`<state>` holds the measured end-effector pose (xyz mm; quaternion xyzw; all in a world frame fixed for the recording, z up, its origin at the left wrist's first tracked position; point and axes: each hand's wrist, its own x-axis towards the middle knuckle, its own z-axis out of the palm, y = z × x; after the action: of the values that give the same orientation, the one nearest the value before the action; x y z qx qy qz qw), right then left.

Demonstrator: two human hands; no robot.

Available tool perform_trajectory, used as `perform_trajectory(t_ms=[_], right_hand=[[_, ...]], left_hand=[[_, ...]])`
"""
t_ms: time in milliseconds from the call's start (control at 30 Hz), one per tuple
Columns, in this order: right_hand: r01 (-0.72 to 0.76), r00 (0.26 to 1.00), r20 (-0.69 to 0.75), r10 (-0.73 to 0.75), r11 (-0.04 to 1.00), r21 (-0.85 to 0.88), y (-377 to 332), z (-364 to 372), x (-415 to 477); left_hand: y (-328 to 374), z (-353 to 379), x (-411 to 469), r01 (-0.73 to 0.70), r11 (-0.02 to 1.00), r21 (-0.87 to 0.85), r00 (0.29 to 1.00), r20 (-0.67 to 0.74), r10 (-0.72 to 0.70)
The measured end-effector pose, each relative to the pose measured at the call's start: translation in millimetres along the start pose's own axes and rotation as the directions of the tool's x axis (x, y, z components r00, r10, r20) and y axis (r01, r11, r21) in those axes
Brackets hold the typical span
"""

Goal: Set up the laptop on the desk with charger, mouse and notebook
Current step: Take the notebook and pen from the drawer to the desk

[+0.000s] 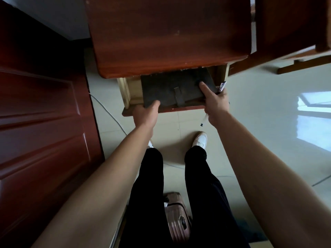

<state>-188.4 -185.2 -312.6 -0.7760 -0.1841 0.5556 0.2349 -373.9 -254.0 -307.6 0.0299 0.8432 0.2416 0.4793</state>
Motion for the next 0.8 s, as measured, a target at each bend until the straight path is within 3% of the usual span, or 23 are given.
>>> perform_trajectory(t_ms=[133, 267, 367, 467, 667, 800], right_hand=[[-0.106, 0.994, 0.001, 0.108, 0.979, 0.176, 26, -19, -24], [-0.153, 0.987, -0.005, 0.162, 0.939, 0.308, 52, -48, -40], [-0.168, 0.982, -0.023, 0.186, 0.927, 0.335, 73, -70, -40], [-0.184, 0.978, -0.033, 0.205, 0.929, 0.322, 89, -86, -36], [-0.175, 0.978, -0.05, 0.2, 0.933, 0.315, 91, -99, -35], [-0.132, 0.988, -0.026, 0.153, 0.918, 0.375, 71, -98, -39]], left_hand=[[-22, -3, -16, 0.065, 0.996, 0.064, 0.998, 0.021, -0.067], [-27, -9, -16, 0.326, 0.908, -0.263, 0.944, 0.132, -0.301], [-31, -5, -9, 0.447, 0.775, -0.447, 0.884, 0.352, -0.307], [-24, 4, -3, 0.457, 0.744, -0.488, 0.863, 0.446, -0.238], [-5, 11, -14, 0.379, 0.768, -0.516, 0.907, 0.371, -0.198], [14, 0, -26, 0.344, 0.707, -0.619, 0.92, 0.375, -0.119]])
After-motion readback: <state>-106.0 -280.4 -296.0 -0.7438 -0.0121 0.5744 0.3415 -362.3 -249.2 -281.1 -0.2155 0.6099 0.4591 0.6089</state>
